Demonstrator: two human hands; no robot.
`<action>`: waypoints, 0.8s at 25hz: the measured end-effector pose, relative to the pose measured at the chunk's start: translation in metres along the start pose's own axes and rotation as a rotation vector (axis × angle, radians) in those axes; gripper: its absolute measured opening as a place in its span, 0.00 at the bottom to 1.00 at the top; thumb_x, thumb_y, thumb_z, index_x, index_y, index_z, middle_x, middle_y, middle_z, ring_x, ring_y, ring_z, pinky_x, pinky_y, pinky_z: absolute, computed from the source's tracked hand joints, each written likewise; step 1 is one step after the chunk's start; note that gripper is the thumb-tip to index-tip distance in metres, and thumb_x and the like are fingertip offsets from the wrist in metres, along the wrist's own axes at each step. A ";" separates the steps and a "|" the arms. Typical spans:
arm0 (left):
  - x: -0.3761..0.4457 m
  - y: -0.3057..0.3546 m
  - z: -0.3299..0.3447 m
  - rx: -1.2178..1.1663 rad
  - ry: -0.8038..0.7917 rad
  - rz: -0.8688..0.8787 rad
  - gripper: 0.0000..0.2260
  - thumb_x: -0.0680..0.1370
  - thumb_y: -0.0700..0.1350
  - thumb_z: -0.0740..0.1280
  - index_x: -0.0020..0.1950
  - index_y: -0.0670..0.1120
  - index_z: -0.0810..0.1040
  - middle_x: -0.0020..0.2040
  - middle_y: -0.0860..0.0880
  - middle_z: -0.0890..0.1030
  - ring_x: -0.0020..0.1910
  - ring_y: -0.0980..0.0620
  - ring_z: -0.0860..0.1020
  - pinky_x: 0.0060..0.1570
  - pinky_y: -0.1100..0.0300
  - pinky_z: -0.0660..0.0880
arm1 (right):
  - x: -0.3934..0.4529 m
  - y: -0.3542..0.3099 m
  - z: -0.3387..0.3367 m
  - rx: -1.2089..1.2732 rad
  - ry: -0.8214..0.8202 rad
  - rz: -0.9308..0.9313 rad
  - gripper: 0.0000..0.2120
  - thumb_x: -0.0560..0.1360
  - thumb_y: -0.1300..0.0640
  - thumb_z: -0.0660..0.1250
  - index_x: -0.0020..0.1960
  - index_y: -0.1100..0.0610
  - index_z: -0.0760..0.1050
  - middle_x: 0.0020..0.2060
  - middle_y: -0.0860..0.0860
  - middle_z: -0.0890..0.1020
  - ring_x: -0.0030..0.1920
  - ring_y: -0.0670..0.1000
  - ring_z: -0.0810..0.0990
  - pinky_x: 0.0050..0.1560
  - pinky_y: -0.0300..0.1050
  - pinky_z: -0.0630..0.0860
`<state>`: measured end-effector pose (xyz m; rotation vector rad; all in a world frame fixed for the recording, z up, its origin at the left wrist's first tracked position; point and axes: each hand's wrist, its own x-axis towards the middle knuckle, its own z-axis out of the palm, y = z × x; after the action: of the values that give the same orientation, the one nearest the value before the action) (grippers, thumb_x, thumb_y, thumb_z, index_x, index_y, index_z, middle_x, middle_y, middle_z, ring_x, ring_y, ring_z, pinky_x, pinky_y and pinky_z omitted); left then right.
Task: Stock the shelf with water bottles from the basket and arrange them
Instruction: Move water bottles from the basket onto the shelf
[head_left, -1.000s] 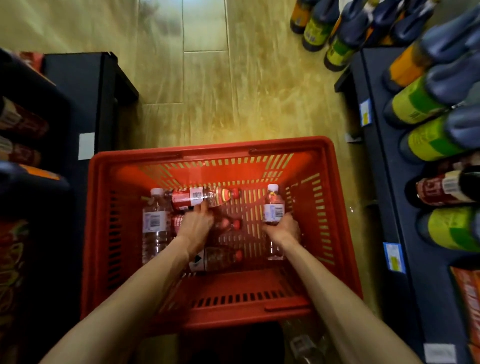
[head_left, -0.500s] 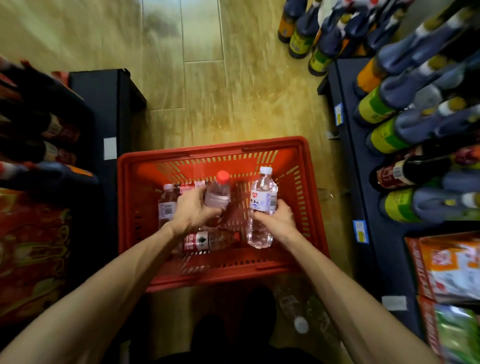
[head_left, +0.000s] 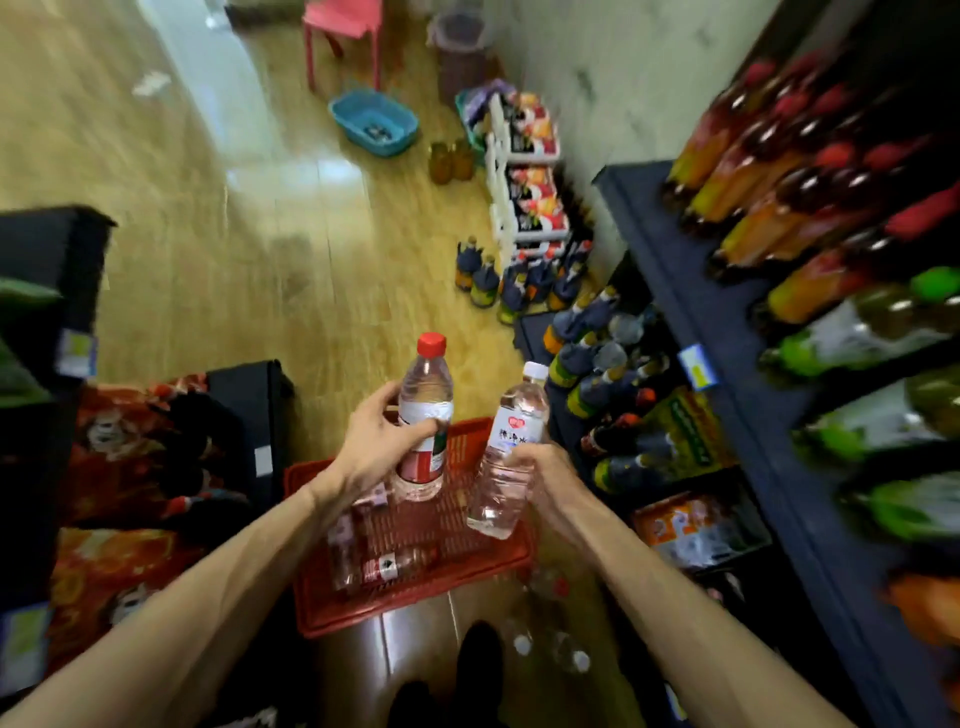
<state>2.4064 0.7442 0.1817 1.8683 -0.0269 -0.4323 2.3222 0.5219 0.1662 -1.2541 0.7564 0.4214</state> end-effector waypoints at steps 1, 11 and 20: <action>-0.005 0.036 -0.009 -0.028 0.012 0.013 0.23 0.68 0.46 0.80 0.62 0.49 0.81 0.54 0.51 0.86 0.48 0.58 0.85 0.51 0.64 0.81 | -0.028 -0.028 0.001 0.046 -0.026 -0.016 0.20 0.60 0.57 0.72 0.51 0.62 0.77 0.39 0.59 0.77 0.36 0.56 0.76 0.38 0.47 0.74; -0.067 0.324 -0.029 -0.060 -0.004 0.264 0.19 0.71 0.43 0.80 0.61 0.47 0.83 0.51 0.55 0.86 0.44 0.64 0.84 0.45 0.69 0.79 | -0.229 -0.237 0.001 0.125 0.255 -0.370 0.31 0.61 0.48 0.81 0.61 0.57 0.78 0.48 0.56 0.87 0.47 0.56 0.87 0.52 0.54 0.84; -0.092 0.513 0.034 -0.047 -0.134 0.571 0.20 0.68 0.48 0.81 0.59 0.47 0.85 0.48 0.53 0.88 0.46 0.56 0.86 0.49 0.62 0.81 | -0.363 -0.343 -0.067 0.125 0.426 -0.675 0.29 0.61 0.51 0.80 0.59 0.52 0.77 0.50 0.52 0.87 0.49 0.52 0.87 0.55 0.52 0.84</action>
<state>2.4092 0.5603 0.6703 1.6894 -0.6191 -0.1565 2.2804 0.4023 0.6545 -1.4093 0.6481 -0.4489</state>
